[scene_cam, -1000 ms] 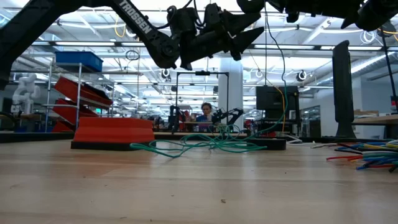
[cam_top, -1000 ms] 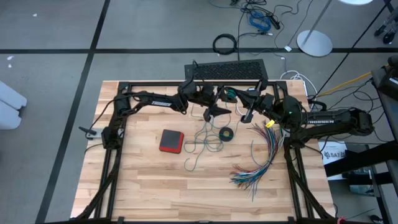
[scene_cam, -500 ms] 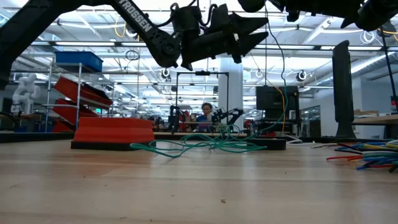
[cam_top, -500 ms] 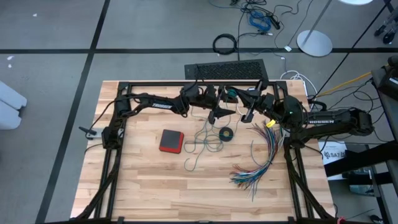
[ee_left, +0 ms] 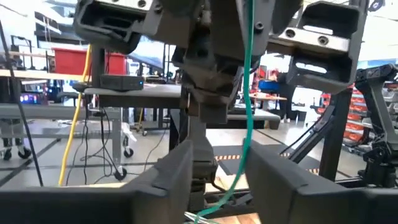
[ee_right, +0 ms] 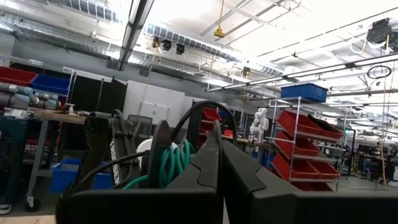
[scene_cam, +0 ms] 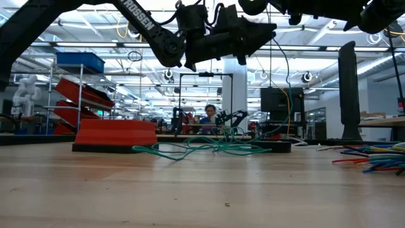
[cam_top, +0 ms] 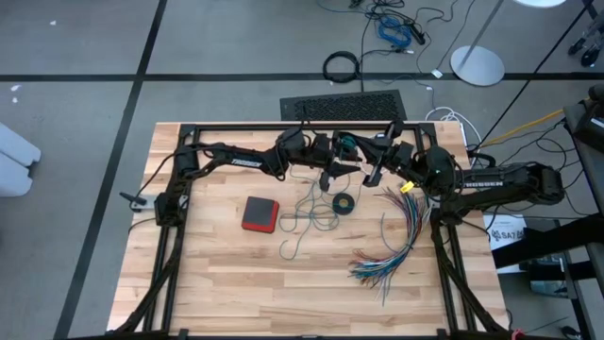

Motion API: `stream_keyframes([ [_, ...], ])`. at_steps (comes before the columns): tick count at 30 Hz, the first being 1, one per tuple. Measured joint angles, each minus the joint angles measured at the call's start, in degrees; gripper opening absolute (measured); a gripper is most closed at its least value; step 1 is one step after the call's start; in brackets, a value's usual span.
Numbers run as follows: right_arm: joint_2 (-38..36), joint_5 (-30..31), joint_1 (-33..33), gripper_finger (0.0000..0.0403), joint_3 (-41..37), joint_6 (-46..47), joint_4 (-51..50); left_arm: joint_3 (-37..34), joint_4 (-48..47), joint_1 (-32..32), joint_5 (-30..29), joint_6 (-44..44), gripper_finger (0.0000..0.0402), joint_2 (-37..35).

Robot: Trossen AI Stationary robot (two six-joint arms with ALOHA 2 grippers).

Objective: Coiling cords
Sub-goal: Coil the green wire cable on the spool

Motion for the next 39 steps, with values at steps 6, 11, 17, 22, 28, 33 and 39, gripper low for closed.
stream_keyframes([
  [6, -0.11, 0.02, 0.01, 0.0, 0.0, 0.0, -0.35, 0.0, -3.93, 1.62, 2.53, 1.29, 0.0074, 0.02],
  [11, -0.13, 0.02, 0.0, 0.0, 0.0, 0.0, -1.5, 0.0, -7.77, 3.91, 4.14, 2.82, 0.0023, 0.0],
  [17, -0.13, 1.33, 0.02, 0.0, 0.0, -0.59, -8.12, 0.0, -8.69, 8.3, 9.71, -0.48, 0.0006, 0.02],
  [22, -0.22, 5.86, 0.02, 0.0, 0.0, -4.05, -13.41, 0.0, -12.34, 11.26, 12.66, -2.62, 0.0003, 0.02],
  [28, -0.26, 10.11, 0.02, 0.0, 0.0, -7.61, -17.3, 0.0, -17.6, 12.46, 14.06, -1.7, 0.0002, 0.01],
  [33, -0.26, 12.26, 0.02, 0.0, 0.0, -8.2, -23.82, 0.0, -21.27, 13.49, 14.49, -0.54, 0.0001, -0.01],
  [39, -0.26, 15.29, 0.01, 0.0, 0.0, -8.94, -28.5, 0.0, -23.81, 14.32, 14.89, -0.19, 0.0001, -0.05],
])
